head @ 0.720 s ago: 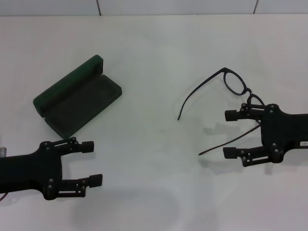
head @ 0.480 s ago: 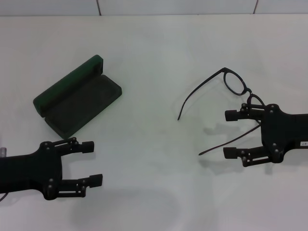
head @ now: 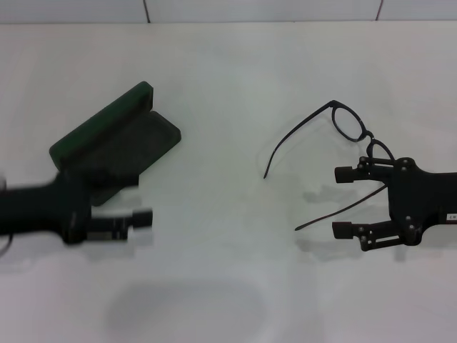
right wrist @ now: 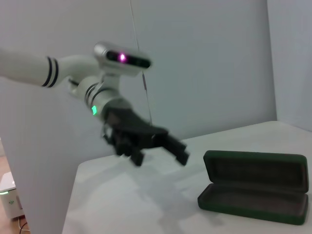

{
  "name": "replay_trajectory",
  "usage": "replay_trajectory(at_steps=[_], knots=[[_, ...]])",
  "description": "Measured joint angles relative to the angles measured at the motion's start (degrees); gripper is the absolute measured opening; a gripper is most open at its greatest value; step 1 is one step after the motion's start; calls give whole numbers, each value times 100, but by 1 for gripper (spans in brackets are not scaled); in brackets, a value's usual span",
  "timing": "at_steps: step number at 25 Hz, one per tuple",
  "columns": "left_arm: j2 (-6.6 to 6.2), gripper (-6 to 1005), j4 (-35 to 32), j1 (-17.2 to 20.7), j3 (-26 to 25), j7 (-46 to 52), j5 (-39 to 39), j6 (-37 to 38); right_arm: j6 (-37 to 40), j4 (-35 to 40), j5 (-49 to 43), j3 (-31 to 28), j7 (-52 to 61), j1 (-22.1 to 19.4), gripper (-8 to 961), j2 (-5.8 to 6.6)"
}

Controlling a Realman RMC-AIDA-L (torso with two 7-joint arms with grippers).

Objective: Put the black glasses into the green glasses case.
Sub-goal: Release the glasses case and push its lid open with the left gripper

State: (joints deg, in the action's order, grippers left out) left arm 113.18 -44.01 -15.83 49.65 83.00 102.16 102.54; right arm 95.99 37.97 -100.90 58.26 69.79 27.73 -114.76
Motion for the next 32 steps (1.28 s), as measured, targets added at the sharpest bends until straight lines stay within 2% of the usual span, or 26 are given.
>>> replay_trajectory(at_steps=[3,7,9,10,11,16,19,21,24,32], knots=[[-49,821,-568,-215,0,755,117,-115,3,-8,-2,8,0,-9,884,-10],[-154,814,-1422,-715,-2,1980,644,-431,5,-40,-8,16,0,-10,884,-7],[-167,810,-1778,-996,-9,2380,1045,-645,4,-48,-8,19,0,-10,884,-7],[-167,808,-1778,-996,-9,2380,1045,-645,2,-51,-9,21,0,-9,884,-9],[-170,806,-2045,-1354,-16,2767,1720,-951,-3,-57,-9,24,0,-9,884,-13],[-127,797,-1950,-2033,-16,3259,3169,-1273,-14,-66,-11,28,0,27,883,-30],[-6,791,-1864,-2176,-13,3320,3827,-1486,-15,-69,-22,28,0,46,883,-42],[139,788,-1840,-2190,7,3326,4240,-1742,-17,-57,-24,28,0,48,883,-45],[250,782,-1749,-2191,56,3299,4516,-2045,-19,-61,-25,27,0,48,883,-46],[271,767,-1689,-2189,73,3175,4493,-2164,-31,-74,-71,27,0,48,882,-47]])
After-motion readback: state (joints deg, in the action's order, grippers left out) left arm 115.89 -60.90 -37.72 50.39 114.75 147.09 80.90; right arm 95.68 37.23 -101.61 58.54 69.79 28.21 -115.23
